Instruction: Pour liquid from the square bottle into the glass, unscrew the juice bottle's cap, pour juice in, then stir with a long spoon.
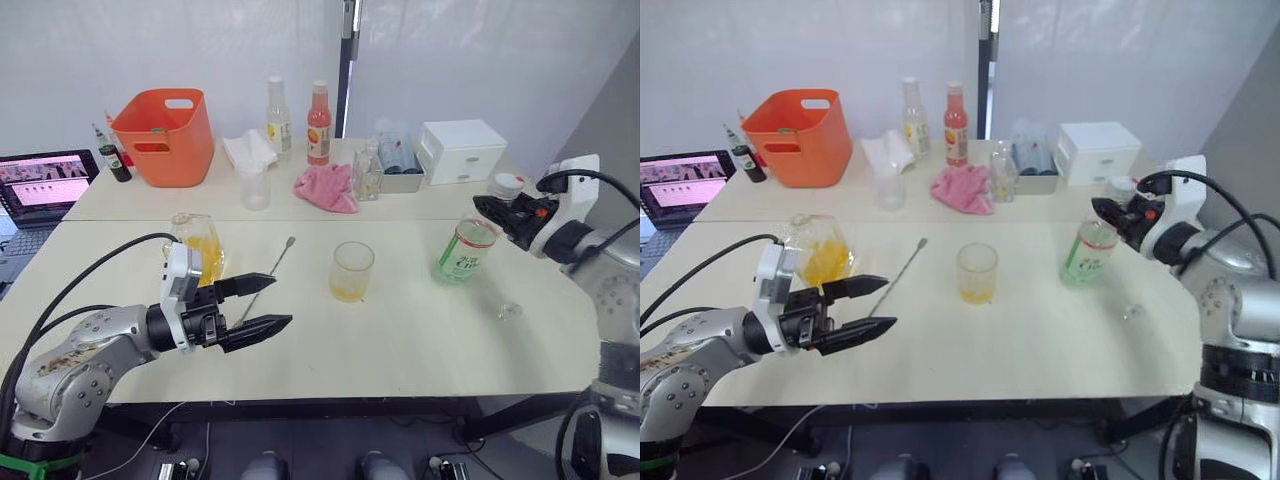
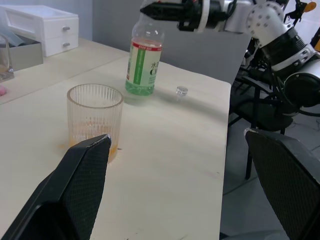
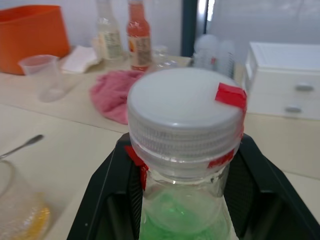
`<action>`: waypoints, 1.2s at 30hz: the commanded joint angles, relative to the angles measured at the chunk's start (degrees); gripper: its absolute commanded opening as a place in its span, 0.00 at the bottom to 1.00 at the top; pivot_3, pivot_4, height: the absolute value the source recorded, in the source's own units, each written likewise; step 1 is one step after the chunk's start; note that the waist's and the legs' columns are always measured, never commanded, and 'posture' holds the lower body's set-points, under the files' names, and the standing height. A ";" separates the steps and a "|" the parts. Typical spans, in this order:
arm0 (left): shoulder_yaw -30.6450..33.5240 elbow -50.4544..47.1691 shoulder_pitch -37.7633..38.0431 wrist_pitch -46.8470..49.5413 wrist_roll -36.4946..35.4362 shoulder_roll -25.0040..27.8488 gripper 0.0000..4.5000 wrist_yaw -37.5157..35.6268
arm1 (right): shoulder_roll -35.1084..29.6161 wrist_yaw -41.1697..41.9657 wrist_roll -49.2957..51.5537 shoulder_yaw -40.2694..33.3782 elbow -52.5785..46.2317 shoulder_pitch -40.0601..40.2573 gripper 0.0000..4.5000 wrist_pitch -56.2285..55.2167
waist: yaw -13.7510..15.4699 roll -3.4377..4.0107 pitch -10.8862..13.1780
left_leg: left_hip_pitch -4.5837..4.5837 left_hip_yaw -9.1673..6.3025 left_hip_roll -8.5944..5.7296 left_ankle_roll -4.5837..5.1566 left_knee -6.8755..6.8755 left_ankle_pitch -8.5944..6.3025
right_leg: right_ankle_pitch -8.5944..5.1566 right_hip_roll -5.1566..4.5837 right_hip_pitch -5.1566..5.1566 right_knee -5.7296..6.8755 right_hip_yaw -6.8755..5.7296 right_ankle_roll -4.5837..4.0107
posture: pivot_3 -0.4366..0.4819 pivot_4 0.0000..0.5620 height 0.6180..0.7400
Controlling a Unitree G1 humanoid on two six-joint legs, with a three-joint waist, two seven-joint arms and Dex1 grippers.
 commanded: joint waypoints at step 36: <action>-1.25 2.00 -5.11 -0.68 3.75 1.76 1.00 -6.76 | 8.94 18.97 -4.04 32.34 -13.60 1.64 0.36 -16.02 | 0.09 -0.10 0.05 | -0.49 -0.18 -0.08 0.00 0.29 0.02 | 0.06 -0.03 -0.61 0.41 -0.05 0.08 | 0.48 0.27 0.79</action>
